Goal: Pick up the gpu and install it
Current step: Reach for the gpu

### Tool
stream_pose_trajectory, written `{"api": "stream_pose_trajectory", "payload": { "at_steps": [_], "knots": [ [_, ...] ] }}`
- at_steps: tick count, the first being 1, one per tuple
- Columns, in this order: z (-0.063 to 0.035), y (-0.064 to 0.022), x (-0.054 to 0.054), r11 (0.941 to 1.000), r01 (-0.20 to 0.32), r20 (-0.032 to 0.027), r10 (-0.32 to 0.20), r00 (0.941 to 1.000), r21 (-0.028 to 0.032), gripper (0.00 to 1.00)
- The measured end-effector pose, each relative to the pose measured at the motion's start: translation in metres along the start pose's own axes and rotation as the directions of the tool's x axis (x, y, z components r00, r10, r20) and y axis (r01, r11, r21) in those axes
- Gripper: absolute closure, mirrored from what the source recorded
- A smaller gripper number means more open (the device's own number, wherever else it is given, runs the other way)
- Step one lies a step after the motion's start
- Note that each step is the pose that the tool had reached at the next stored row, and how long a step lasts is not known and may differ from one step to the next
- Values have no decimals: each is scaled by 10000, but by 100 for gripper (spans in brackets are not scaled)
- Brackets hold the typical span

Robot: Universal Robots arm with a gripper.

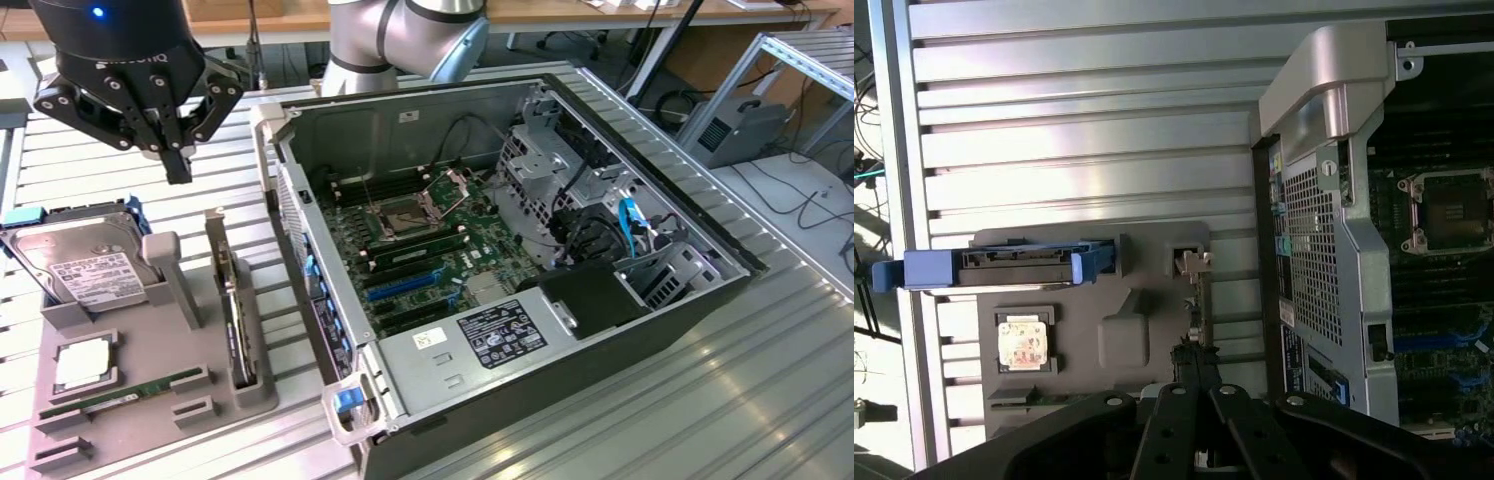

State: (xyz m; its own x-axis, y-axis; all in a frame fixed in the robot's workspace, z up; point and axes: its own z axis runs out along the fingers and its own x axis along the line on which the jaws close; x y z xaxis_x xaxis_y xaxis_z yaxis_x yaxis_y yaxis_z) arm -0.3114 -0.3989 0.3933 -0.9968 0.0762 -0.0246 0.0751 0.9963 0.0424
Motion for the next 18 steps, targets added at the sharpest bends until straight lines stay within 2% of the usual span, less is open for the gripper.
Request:
{"api": "stream_pose_trajectory", "payload": {
  "at_steps": [18],
  "knots": [
    [-2, -5, 67, 10000, 0, 0, 0, 10000, 0, 89]
  ]
}}
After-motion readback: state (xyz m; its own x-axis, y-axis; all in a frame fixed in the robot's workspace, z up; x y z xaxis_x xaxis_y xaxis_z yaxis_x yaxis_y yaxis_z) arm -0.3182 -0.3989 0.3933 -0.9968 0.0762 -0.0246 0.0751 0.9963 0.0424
